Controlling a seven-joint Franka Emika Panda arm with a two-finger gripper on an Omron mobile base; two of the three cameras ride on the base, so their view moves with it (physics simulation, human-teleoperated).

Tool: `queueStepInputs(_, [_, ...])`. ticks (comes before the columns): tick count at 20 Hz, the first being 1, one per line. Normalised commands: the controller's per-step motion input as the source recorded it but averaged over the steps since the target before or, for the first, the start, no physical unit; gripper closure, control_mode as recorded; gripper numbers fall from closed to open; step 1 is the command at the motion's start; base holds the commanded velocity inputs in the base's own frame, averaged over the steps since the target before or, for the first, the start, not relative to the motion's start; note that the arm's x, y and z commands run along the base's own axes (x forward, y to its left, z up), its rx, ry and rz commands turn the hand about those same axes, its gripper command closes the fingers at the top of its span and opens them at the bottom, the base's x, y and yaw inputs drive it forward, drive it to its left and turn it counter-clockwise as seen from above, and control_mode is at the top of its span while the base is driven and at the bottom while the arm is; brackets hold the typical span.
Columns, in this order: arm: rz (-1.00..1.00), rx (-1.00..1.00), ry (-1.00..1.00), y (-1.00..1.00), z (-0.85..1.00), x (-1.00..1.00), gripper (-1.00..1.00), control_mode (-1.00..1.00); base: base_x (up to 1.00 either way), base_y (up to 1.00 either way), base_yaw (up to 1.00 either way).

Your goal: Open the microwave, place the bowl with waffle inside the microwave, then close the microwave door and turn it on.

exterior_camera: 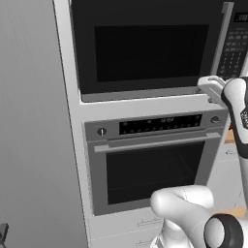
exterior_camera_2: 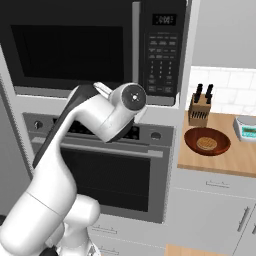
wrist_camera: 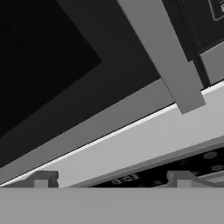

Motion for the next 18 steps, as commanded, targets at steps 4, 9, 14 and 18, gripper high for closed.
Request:
queueStepInputs(4, [-0.06, 0.0, -0.14, -0.24, 0.1, 0.0, -1.0, -1.0, 0.0, 0.0, 0.0])
queueStepInputs(9, [-0.06, -0.1, -0.19, -0.35, 0.51, 0.03, -1.0, -1.0, 0.0, 0.0, 0.0])
queueStepInputs(14, [-0.05, -0.13, -0.06, -0.19, 0.54, 0.07, -1.0, -1.0, 0.0, 0.0, 0.0])
queueStepInputs(18, [-0.01, -0.12, 0.0, -0.08, 0.42, 0.13, -1.0, -1.0, 0.0, 0.0, 0.0])
